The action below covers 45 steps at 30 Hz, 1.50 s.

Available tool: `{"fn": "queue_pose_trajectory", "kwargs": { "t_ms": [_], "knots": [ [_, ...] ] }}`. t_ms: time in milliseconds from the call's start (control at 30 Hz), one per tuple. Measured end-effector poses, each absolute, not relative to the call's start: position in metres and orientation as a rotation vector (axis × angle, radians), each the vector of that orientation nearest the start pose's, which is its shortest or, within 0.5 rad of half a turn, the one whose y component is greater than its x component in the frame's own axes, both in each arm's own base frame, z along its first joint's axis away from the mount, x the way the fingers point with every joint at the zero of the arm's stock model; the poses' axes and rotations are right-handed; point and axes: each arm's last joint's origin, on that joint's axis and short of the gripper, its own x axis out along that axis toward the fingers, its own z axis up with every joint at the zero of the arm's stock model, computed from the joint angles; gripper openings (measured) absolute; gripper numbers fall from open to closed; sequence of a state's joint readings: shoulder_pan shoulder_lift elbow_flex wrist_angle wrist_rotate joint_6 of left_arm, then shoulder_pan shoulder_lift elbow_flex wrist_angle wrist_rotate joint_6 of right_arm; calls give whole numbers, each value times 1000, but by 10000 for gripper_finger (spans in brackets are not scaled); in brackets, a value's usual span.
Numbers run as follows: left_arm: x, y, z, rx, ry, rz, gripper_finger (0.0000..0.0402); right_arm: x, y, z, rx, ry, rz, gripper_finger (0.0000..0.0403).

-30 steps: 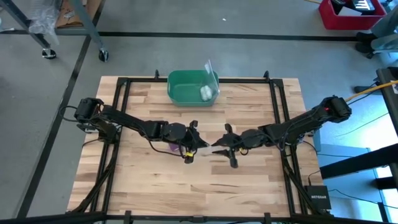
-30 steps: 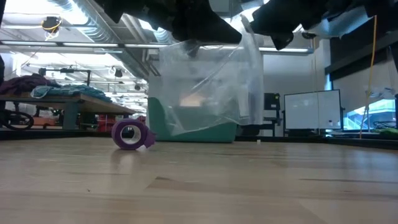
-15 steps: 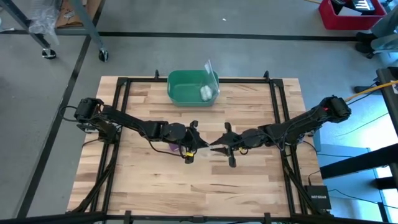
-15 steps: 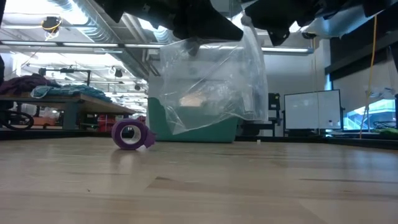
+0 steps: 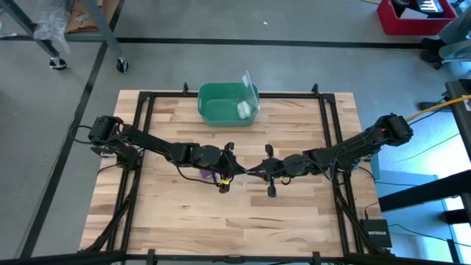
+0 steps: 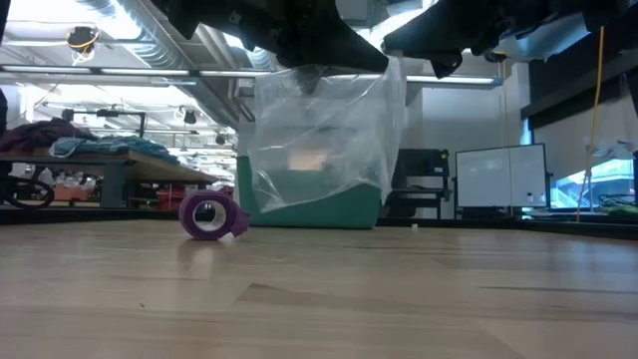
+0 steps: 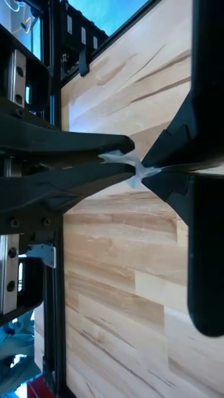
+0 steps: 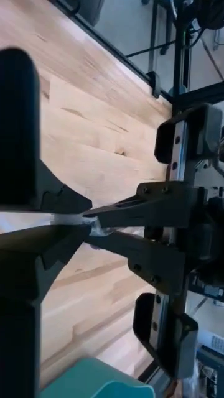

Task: Roll bandage
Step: Open the zip bag

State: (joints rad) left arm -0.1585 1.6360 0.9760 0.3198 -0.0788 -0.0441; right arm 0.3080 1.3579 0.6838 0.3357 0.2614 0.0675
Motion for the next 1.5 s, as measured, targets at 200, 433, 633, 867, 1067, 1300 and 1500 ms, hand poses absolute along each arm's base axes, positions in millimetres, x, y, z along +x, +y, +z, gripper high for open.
{"fn": "queue_pose_trajectory", "kwargs": {
  "t_ms": [200, 433, 633, 867, 1067, 1300, 1500],
  "knots": [
    [355, -56, 233, 18, 327, -78, 0, 272, 78, 221, -53, 351, 26, 21],
    [354, -59, 230, 47, 335, -91, 0, 277, 80, 209, -58, 393, 24, 23],
    [354, -59, 230, 49, 333, -92, 0, 278, 80, 204, -73, 424, 23, 25],
    [348, -62, 239, 74, 322, -102, 0, 277, 80, 203, -76, 433, 27, 22],
    [347, -63, 242, 76, 316, -92, 0, 277, 80, 201, -78, 445, 28, 25],
    [347, -67, 247, 80, 267, -103, 0, 276, 80, 198, -75, 466, 30, 24],
    [345, -65, 253, 65, 283, -103, 0, 271, 78, 183, -103, 568, 17, 23]
  ]
}}
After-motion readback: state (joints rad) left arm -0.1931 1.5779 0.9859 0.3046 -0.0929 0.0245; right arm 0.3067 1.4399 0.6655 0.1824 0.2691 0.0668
